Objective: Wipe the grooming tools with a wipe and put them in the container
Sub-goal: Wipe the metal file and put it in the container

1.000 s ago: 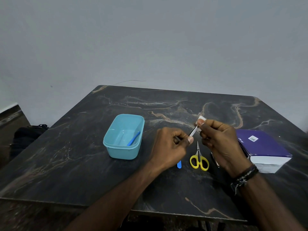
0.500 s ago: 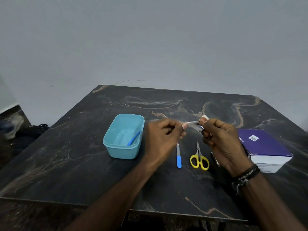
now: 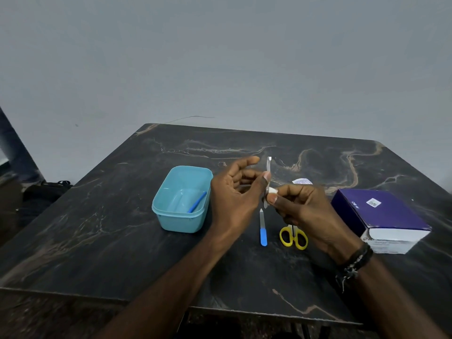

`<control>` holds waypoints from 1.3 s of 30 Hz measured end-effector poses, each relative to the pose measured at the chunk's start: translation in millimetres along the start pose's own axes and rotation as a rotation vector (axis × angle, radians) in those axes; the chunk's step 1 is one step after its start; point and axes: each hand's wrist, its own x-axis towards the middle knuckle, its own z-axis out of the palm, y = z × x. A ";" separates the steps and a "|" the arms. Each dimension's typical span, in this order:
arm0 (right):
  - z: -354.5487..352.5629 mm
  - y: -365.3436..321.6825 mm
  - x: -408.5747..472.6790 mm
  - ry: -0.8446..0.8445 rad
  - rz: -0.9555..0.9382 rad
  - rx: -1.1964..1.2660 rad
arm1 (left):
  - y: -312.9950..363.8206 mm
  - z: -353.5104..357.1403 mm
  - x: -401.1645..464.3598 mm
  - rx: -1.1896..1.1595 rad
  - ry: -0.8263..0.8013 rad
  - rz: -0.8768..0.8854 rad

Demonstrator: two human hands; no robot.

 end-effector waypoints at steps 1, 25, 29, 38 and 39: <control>-0.5 -0.2 0.8 0.015 -0.006 -0.001 | -0.3 0.6 -0.8 0.007 -0.006 0.002; 2.2 0.5 -3.4 -0.050 -0.030 -0.025 | 1.8 1.1 -4.1 0.031 0.061 0.029; 2.6 0.1 -3.3 -0.082 0.014 -0.060 | -0.2 -0.1 -2.9 0.101 0.054 0.040; 2.7 -1.7 -2.0 0.055 -0.032 0.008 | -0.4 1.7 -3.9 0.206 -0.003 0.035; 2.3 -2.0 -2.5 0.028 -0.034 -0.009 | 0.8 1.9 -4.1 0.207 -0.007 0.036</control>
